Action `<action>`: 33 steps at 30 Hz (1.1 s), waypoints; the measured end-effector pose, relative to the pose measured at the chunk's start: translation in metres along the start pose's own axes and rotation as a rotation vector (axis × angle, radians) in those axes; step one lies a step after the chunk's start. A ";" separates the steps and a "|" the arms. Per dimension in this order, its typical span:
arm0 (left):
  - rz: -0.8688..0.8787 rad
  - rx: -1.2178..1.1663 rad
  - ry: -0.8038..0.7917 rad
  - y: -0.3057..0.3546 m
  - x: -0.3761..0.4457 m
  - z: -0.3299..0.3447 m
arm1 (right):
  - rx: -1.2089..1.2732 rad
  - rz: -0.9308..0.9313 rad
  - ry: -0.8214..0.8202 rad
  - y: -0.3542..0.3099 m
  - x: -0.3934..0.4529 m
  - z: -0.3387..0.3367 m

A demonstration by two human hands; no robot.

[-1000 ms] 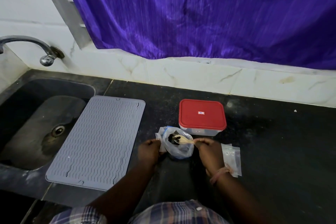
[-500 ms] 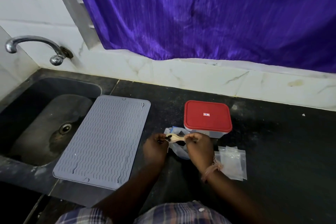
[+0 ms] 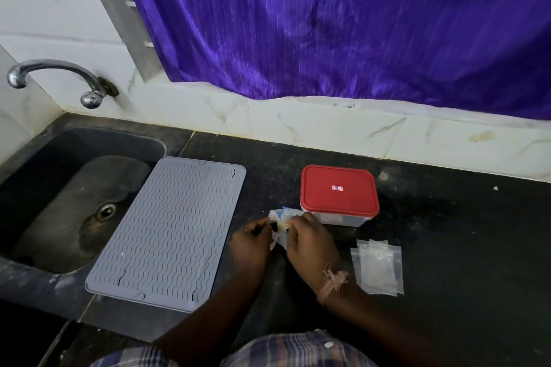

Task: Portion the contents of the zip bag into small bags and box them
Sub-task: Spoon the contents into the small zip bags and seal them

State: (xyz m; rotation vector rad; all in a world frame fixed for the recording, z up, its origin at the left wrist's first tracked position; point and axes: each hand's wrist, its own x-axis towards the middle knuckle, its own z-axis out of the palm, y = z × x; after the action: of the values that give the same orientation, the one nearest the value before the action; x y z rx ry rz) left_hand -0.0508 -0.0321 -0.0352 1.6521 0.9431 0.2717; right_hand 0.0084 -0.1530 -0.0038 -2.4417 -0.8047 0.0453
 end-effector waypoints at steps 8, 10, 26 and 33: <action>-0.017 -0.005 0.076 0.011 -0.002 -0.003 | -0.146 -0.277 0.006 0.006 -0.009 0.008; -0.078 0.001 0.084 0.010 -0.001 -0.006 | -0.054 -0.220 0.066 0.008 -0.011 0.000; -0.107 -0.029 0.076 0.023 -0.006 -0.005 | 0.316 0.522 0.150 0.048 -0.018 0.022; -0.016 0.004 0.112 0.036 -0.002 -0.010 | 0.206 0.413 -0.045 0.032 0.007 0.033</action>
State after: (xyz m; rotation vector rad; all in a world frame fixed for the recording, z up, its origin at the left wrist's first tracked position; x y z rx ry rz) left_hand -0.0429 -0.0276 0.0009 1.6456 1.0410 0.3549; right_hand 0.0250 -0.1540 -0.0475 -2.3735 -0.2853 0.3220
